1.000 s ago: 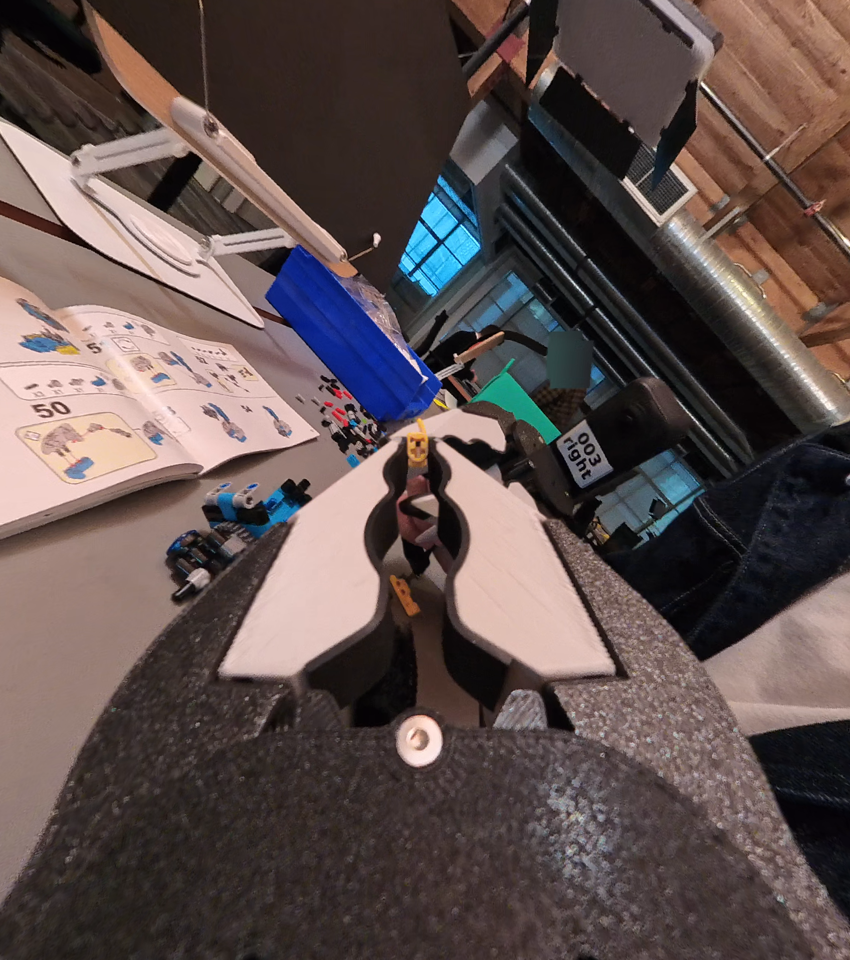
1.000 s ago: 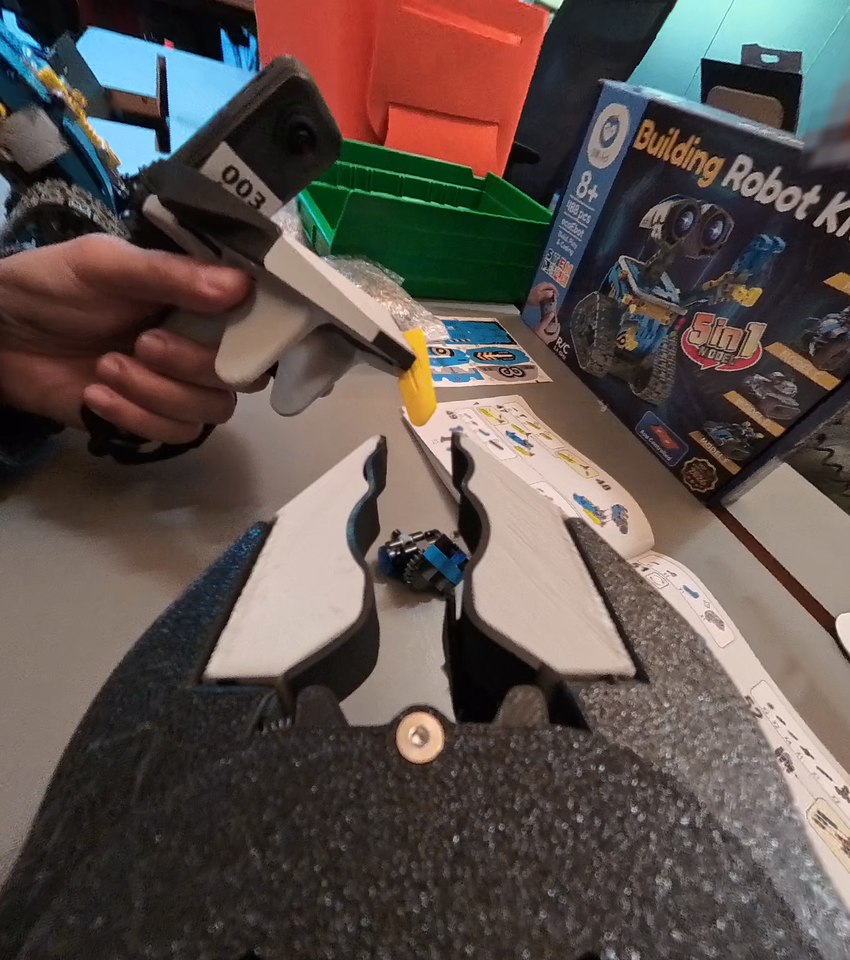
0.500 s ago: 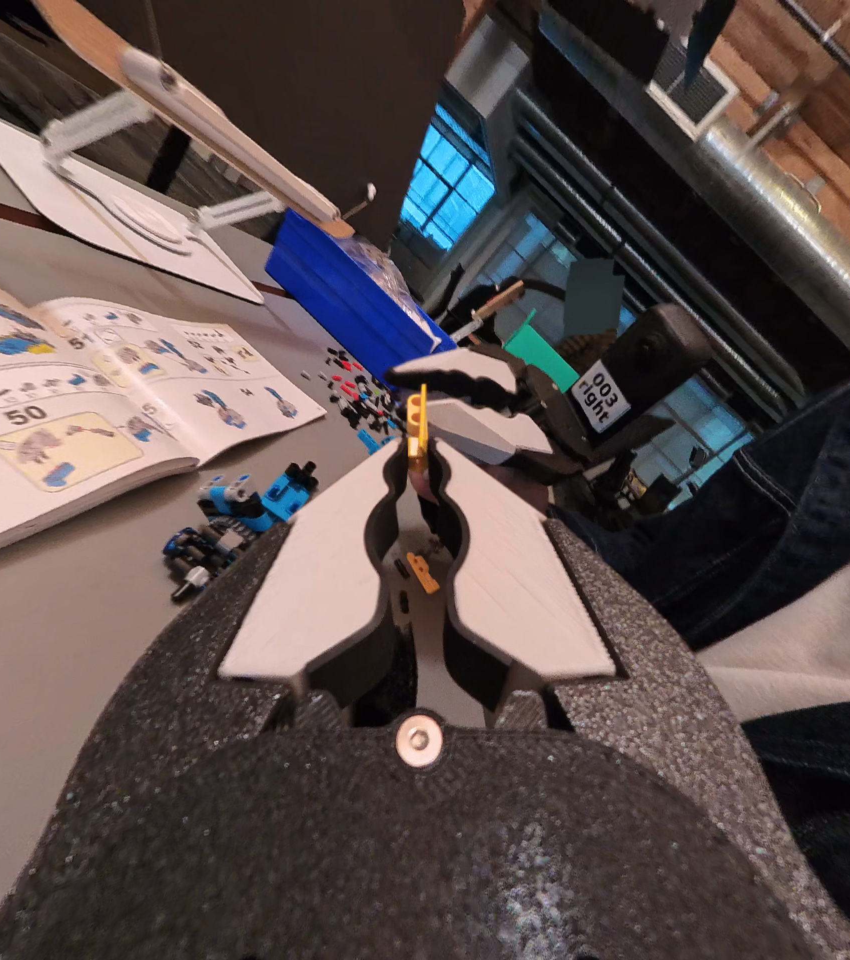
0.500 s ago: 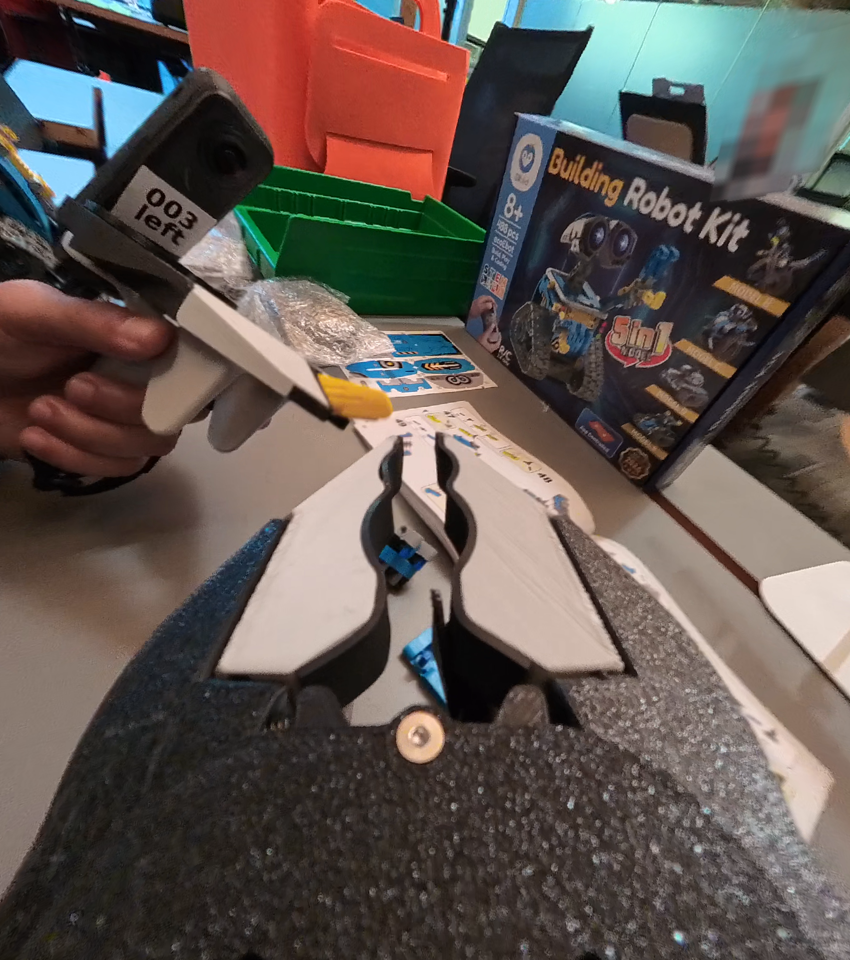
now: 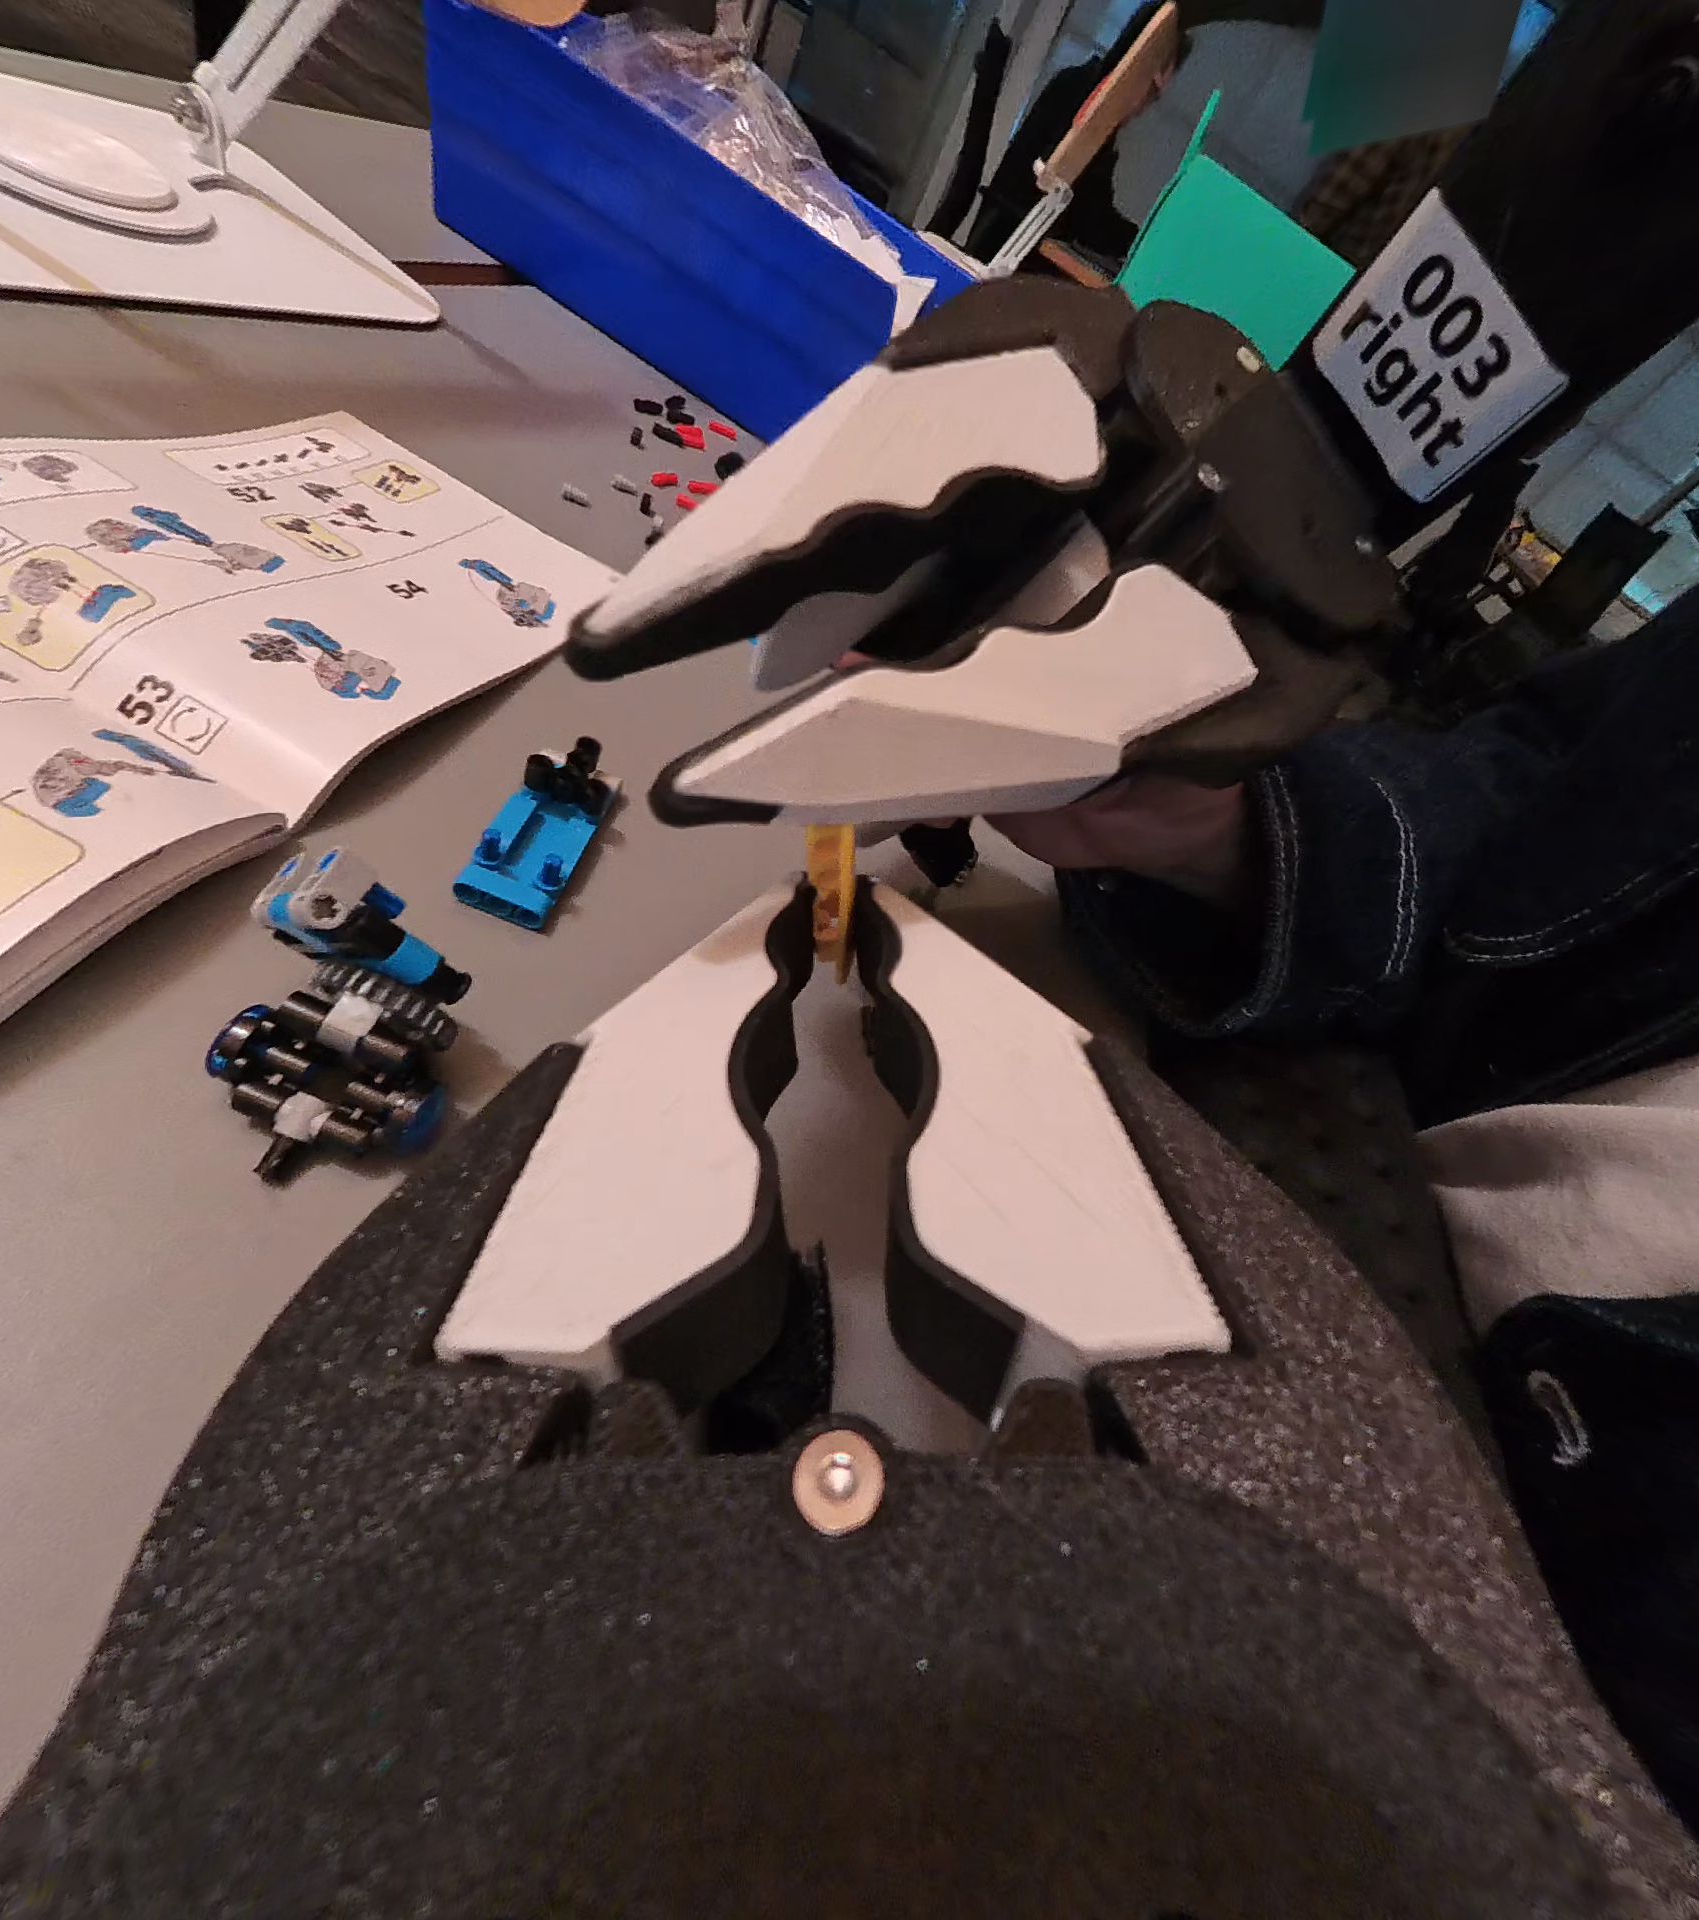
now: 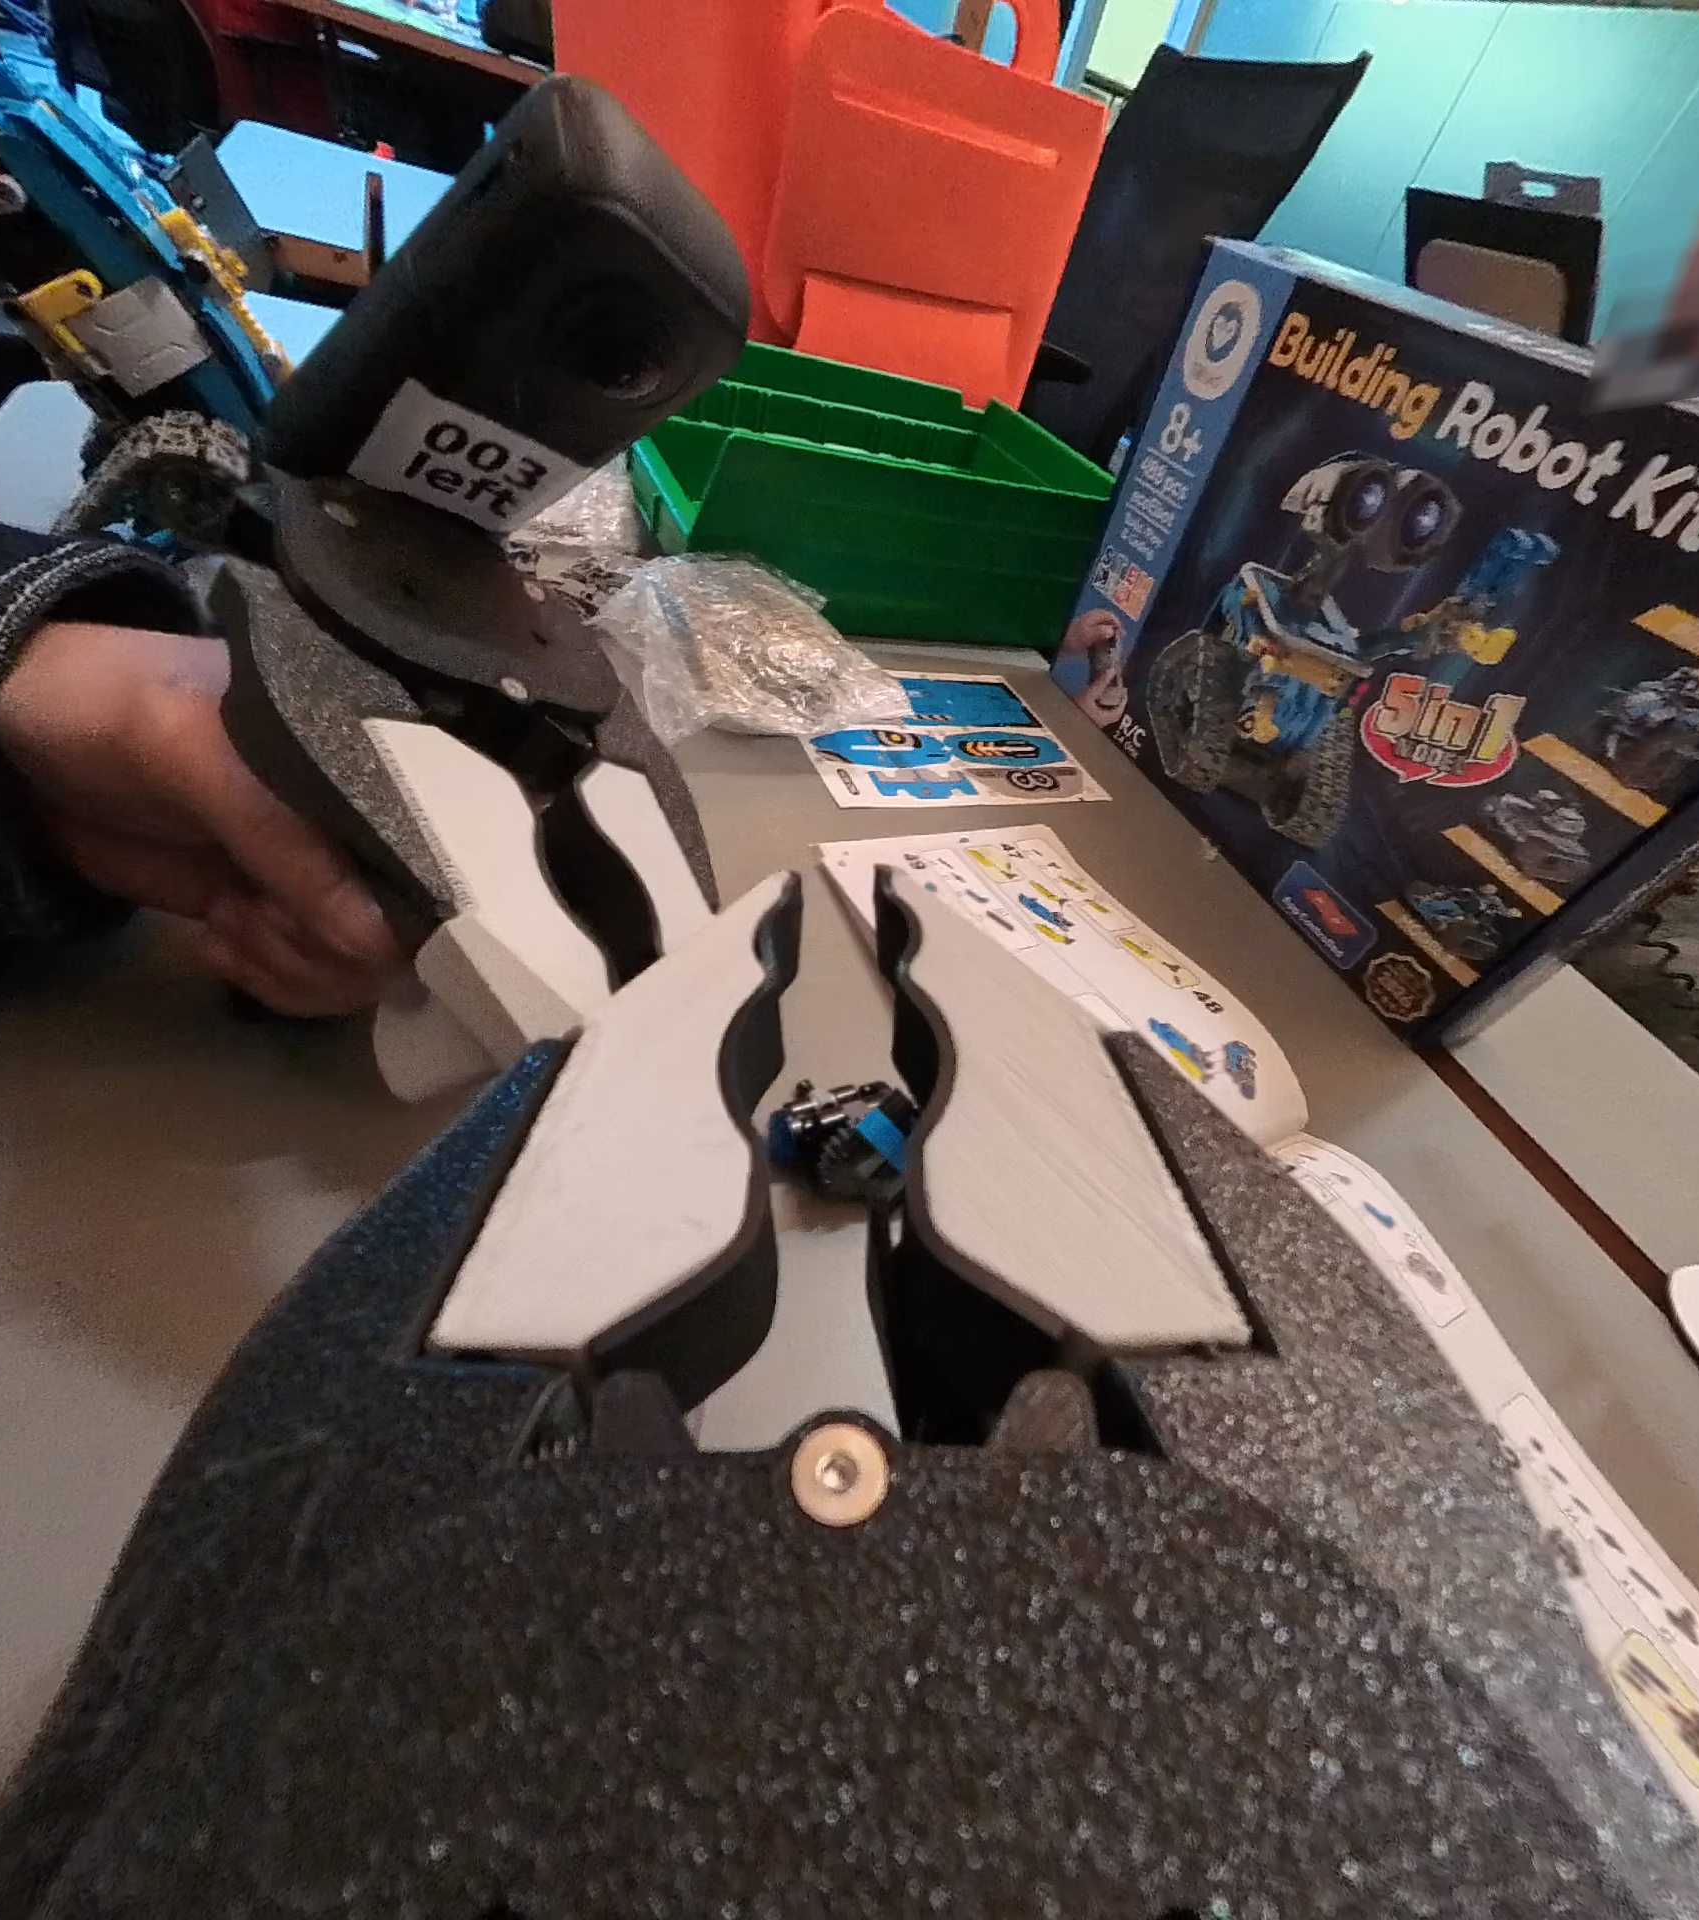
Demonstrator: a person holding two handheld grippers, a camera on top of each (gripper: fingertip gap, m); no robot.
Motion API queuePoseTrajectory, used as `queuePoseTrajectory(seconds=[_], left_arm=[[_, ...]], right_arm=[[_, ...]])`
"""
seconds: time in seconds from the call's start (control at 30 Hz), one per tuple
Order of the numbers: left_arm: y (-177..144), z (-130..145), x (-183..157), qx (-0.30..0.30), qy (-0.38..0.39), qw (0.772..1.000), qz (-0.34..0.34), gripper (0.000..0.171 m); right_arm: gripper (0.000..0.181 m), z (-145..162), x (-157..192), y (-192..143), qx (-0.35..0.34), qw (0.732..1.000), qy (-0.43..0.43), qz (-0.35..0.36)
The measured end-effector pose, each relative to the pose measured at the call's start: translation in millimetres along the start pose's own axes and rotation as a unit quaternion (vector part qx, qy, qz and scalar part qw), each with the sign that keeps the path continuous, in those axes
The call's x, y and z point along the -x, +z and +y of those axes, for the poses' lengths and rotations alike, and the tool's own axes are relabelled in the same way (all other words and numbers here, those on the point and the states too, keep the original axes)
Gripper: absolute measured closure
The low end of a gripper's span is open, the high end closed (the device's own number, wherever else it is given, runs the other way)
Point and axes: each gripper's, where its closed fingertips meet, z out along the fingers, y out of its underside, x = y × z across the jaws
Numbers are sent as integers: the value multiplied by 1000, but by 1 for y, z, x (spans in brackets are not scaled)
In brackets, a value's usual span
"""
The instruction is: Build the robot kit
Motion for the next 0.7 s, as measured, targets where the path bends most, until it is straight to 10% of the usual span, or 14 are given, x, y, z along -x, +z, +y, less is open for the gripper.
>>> queuePoseTrajectory(seconds=[0.23,0.7], left_arm=[[-12,-20,5,-58,1,998,-9,165],[-12,-19,16,-52,35,996,-59,164]], right_arm=[[168,-9,-26,-17,-44,995,87,-5],[174,-7,28,-4,-29,977,142,-159]])
